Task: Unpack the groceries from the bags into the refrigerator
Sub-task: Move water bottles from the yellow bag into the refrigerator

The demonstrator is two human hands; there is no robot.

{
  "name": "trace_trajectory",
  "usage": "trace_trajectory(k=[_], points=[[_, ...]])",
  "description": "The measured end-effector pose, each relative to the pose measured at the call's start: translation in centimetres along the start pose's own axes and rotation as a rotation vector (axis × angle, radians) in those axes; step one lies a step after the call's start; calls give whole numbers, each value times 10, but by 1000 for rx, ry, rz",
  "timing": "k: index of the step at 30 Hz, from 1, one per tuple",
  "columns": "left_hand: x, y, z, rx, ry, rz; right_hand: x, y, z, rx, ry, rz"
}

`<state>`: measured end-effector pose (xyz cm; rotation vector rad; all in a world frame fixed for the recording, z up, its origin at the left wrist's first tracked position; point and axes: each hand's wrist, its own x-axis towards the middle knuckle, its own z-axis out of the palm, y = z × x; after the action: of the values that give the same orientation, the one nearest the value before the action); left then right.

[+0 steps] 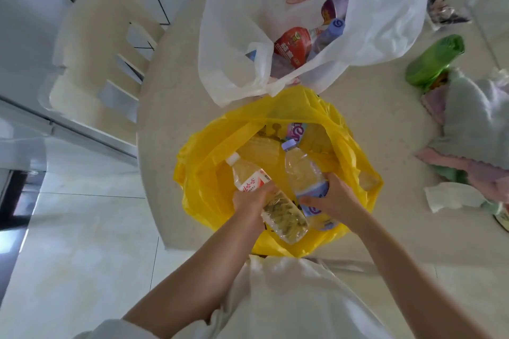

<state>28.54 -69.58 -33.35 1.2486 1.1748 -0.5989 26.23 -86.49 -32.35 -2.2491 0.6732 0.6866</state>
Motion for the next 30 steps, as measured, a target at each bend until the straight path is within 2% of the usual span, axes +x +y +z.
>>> trace_trajectory(k=[6,11,18,24,30], points=[[-22,2,-30,23,-339,59,-43,-5,13,130,119,-54],[-32,1,-58,61,-411,110,-77,-15,32,330,244,-92],[-35,-3,-94,66,-321,315,-106,-14,49,497,213,-190],[-56,-22,-122,90,-107,452,-126,-13,59,452,85,-301],[-85,-69,-164,-35,40,550,-145,-7,77,347,-49,-432]])
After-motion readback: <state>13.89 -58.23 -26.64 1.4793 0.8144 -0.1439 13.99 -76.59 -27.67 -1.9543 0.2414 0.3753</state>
